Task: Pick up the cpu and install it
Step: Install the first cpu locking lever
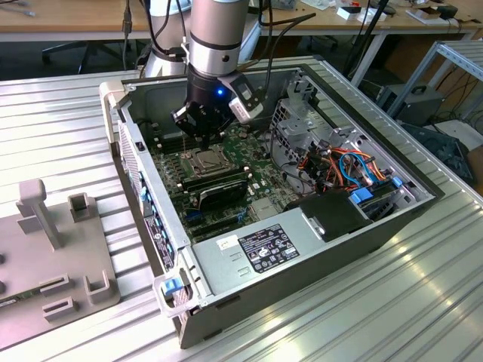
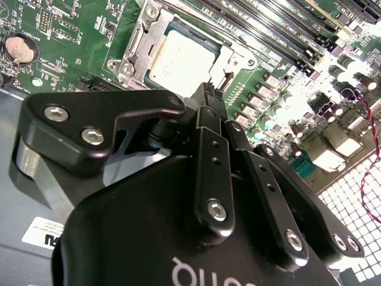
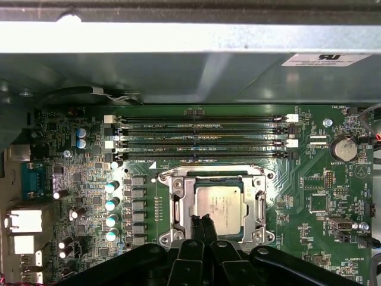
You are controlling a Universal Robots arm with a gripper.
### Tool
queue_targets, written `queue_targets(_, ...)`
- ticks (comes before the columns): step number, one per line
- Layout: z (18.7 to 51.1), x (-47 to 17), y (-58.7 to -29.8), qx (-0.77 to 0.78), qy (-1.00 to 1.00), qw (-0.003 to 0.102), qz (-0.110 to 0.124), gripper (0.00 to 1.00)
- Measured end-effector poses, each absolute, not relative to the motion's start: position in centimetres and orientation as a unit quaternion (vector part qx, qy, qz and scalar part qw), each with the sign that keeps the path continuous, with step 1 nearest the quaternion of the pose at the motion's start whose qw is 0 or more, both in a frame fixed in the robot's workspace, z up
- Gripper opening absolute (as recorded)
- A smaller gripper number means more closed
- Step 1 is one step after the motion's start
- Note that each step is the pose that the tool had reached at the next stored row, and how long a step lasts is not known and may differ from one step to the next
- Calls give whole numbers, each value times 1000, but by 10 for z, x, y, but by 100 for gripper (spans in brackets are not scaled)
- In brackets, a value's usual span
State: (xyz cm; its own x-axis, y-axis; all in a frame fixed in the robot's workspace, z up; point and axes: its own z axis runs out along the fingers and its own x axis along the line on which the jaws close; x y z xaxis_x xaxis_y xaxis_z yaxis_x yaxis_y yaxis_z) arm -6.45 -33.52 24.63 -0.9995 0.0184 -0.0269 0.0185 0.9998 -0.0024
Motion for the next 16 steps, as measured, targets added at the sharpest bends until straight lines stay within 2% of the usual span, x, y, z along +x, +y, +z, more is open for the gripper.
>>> queue_targets(16, 246, -112, -335, 9, 1000, 24, -1, 11)
